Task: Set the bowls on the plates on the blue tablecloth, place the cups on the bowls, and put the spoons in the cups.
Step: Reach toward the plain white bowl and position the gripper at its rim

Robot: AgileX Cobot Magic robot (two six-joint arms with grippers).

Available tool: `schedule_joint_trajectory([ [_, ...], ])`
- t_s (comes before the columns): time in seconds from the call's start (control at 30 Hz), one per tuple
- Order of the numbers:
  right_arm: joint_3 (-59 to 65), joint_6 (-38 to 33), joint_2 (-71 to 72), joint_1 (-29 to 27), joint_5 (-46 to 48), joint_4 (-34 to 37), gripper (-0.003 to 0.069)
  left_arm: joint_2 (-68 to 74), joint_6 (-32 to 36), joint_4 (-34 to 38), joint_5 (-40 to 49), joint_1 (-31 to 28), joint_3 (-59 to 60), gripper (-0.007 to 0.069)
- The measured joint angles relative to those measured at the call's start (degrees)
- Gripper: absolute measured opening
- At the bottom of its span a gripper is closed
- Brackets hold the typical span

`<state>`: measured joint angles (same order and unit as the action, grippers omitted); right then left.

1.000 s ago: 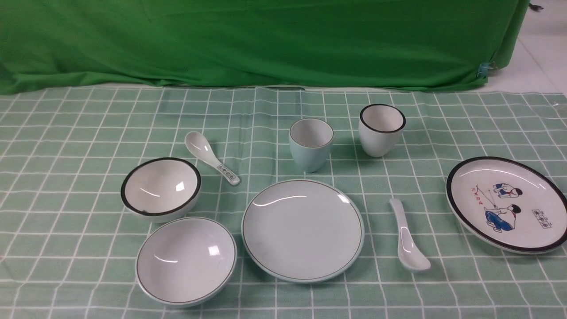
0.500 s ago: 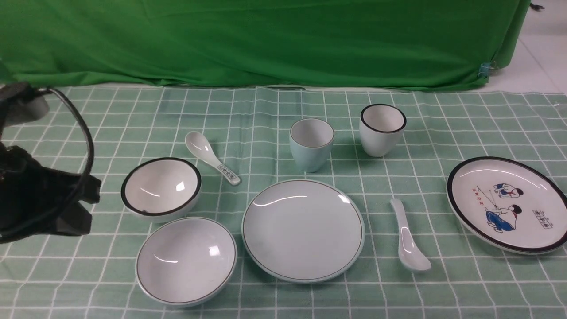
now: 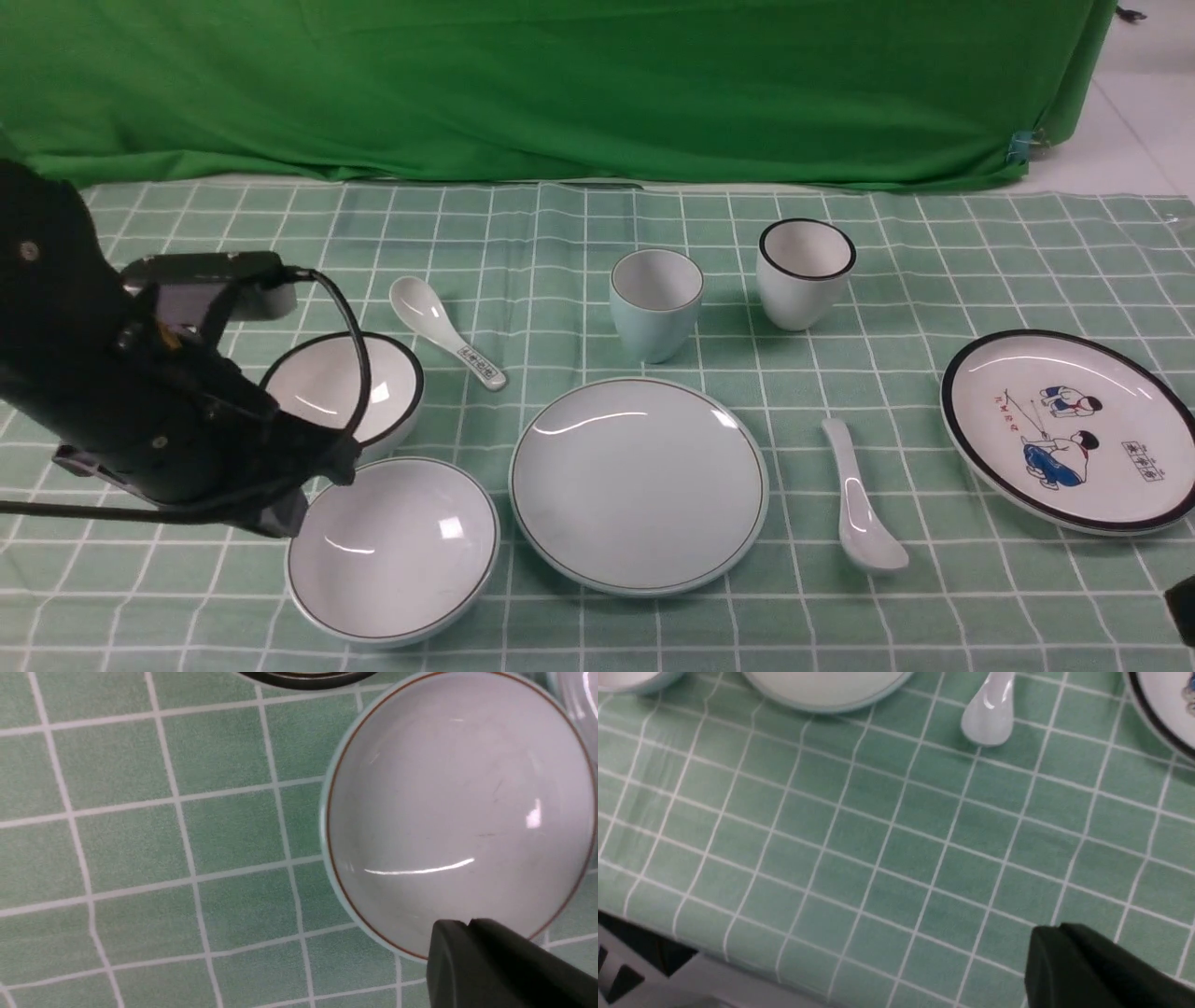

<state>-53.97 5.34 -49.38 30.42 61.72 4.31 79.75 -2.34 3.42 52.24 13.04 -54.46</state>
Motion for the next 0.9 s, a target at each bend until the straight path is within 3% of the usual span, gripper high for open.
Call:
schedule_joint_trajectory([
  [0.13,0.3,1.34,-0.8,4.33,-2.55,0.1,0.0046,2.42,1.54,-2.13,-3.33,0.05,0.0,0.0062],
  [0.37,0.3,2.66,-0.8,7.55,-7.05,0.21,0.0065,10.18,2.34,-3.42,-7.07,0.05,0.0,0.0387],
  [0.5,0.3,2.77,-0.8,7.55,-7.29,0.21,0.0069,14.74,0.57,-3.42,-7.27,0.05,0.0,0.0486],
  [0.6,0.3,2.79,-0.8,7.61,-7.35,0.21,0.0069,16.75,-0.61,-3.42,-7.27,0.05,0.0,0.0428],
  [0.7,0.3,2.79,-0.8,7.61,-7.35,0.21,0.0069,17.48,-0.67,-3.42,-7.2,0.05,0.0,0.0293],
  [0.8,0.3,2.73,-0.8,7.61,-7.4,0.15,0.0074,16.7,-0.52,-3.42,-6.5,0.05,-0.36,0.01],
  [0.9,0.3,2.69,-0.8,7.61,-7.4,0.15,0.0083,13.41,-0.14,-3.42,-2.78,0.11,-0.57,0.0039],
])
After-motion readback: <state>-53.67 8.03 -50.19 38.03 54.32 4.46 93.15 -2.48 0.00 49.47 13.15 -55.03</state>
